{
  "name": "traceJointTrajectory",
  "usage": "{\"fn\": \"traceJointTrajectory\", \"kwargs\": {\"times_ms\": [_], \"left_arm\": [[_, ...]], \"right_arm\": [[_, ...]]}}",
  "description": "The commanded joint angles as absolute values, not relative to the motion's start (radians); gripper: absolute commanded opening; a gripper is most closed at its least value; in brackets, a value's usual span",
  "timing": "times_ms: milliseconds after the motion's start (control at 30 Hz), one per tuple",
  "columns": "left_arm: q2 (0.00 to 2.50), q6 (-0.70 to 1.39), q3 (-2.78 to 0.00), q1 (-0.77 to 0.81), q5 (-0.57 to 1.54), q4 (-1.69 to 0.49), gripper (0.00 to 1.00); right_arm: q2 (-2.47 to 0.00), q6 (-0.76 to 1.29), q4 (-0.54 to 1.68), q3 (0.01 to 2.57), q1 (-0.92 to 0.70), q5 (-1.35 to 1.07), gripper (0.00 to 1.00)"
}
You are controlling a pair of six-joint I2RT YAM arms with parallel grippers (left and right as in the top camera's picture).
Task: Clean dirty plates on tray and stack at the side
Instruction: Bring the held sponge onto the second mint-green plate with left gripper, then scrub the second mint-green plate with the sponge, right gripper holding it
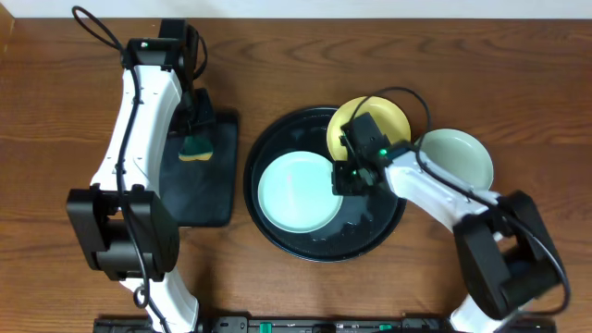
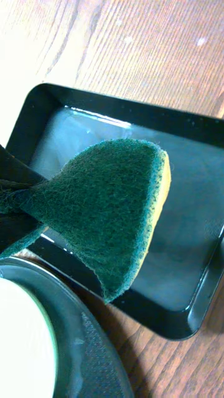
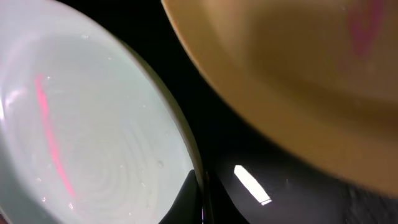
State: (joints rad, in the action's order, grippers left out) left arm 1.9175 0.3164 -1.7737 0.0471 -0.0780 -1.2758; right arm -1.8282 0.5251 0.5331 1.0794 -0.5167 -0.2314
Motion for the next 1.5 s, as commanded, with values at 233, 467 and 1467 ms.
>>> {"fn": "traceJointTrajectory", "kwargs": {"times_ms": [233,467,1467], "left_arm": [[1.902,0.263,-1.770,0.094,0.079,-1.308,0.07],[1.902,0.265,-1.623,0.189,0.205,-1.207,0.07],[1.909,0.363,-1.229,0.430,0.480,-0.648,0.07]], "right_arm": [[-1.916,0.555,0.542,1.148,-0.529,-0.229,0.01],[-1.916,0.556,0.548,1.148,-0.529,-0.229,0.01],[-1.916,0.543,0.550,1.148,-0.529,-0.244,0.01]]}}
